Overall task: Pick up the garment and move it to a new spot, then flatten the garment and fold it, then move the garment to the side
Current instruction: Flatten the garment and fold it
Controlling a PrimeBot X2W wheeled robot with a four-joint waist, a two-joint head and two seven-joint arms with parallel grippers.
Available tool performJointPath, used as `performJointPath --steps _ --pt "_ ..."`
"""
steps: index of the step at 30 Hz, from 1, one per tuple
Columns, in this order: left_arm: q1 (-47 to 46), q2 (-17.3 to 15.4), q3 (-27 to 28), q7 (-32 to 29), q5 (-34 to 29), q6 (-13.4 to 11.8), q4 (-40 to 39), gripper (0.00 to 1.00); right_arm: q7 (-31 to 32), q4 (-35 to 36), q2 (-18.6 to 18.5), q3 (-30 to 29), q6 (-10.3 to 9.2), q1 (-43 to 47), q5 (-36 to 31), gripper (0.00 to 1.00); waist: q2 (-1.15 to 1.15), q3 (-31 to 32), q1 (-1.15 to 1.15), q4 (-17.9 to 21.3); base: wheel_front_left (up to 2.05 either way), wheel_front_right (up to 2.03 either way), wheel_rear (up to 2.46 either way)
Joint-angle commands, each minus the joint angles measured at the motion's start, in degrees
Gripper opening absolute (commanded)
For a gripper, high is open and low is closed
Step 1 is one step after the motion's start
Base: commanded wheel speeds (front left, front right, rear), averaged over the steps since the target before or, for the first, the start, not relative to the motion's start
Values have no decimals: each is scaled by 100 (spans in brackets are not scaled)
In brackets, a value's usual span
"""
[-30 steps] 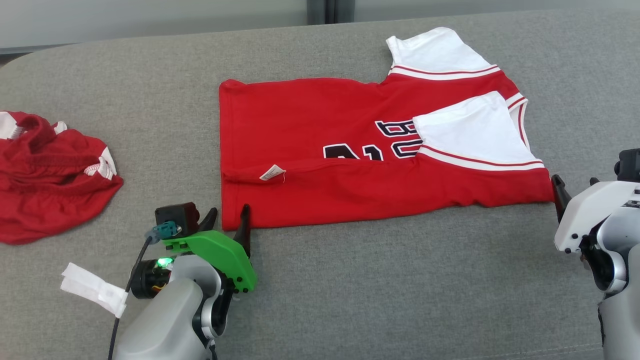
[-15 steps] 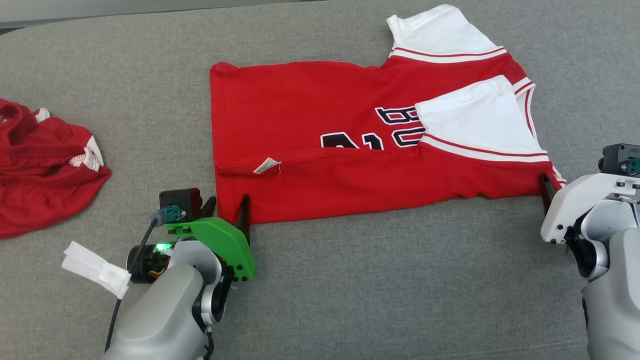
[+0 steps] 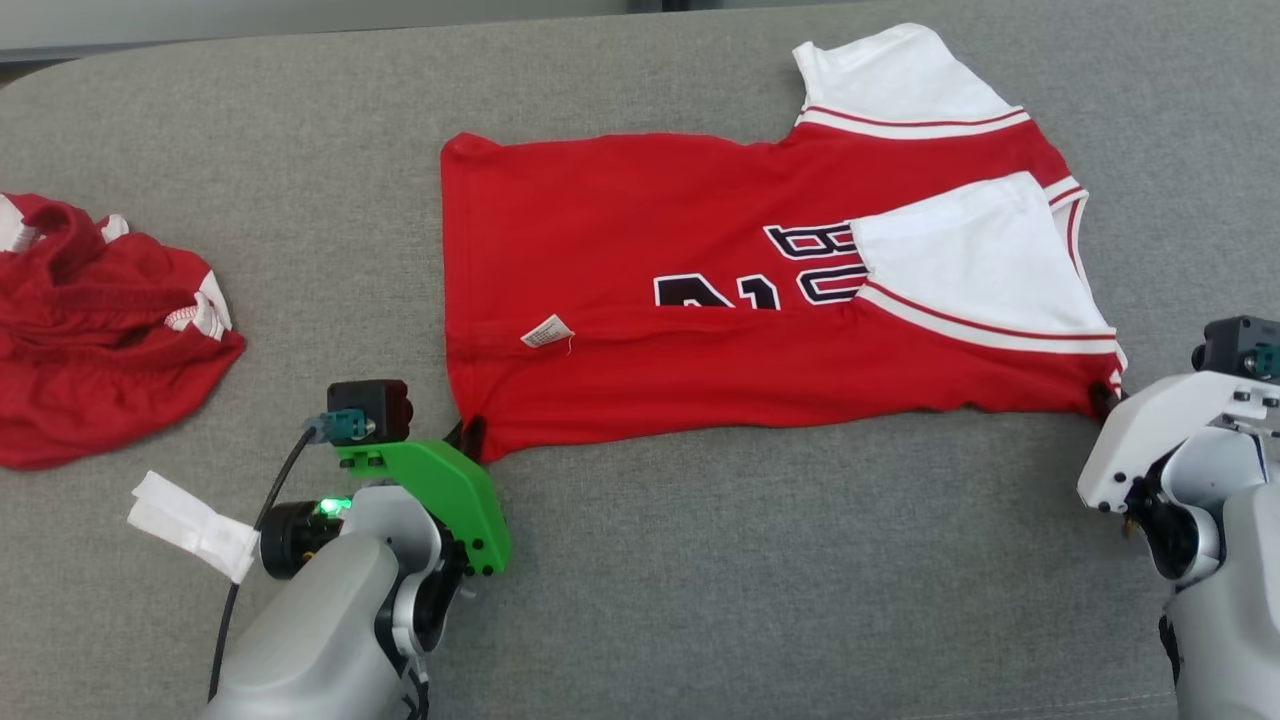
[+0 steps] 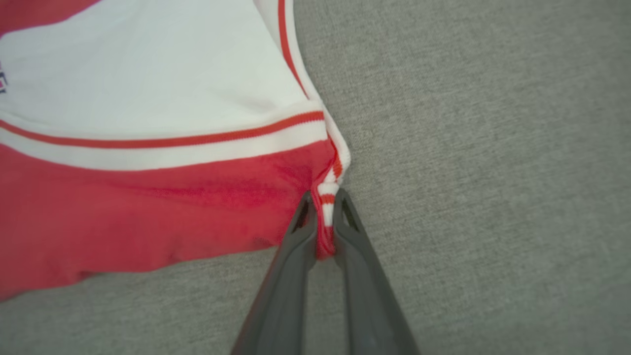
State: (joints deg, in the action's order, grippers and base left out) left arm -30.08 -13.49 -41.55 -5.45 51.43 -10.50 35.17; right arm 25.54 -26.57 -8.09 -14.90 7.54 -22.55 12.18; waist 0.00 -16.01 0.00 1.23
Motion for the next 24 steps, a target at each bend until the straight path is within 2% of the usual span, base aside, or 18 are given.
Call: performJointPath --steps 1,11,19,20,21,24 --pt "516 -64 -152 -224 62 27 139 0 28 121 -14 -5 -11 248 60 0 0 137 0 29 0 0 0" --pt "1185 -640 -6 -283 237 -212 -1065 0 610 1701 189 -54 -10 1386 311 0 0 661 0 244 0 0 0" --pt "1903 -1133 83 -521 373 -681 -2164 0 1092 2450 429 -213 -10 2141 405 0 0 785 0 295 0 0 0" --pt "1970 -1158 64 -563 390 -732 -2258 34 1099 2483 446 -217 -10 2162 384 5 0 788 0 294 0 0 0" --pt "2034 -1177 54 -602 407 -791 -2359 100 1077 2493 455 -241 -10 2178 363 100 0 789 0 292 0 0 0" --pt "2135 -1207 41 -620 416 -877 -2556 100 1013 2440 485 -253 -9 2188 296 100 0 792 0 268 0 0 0"
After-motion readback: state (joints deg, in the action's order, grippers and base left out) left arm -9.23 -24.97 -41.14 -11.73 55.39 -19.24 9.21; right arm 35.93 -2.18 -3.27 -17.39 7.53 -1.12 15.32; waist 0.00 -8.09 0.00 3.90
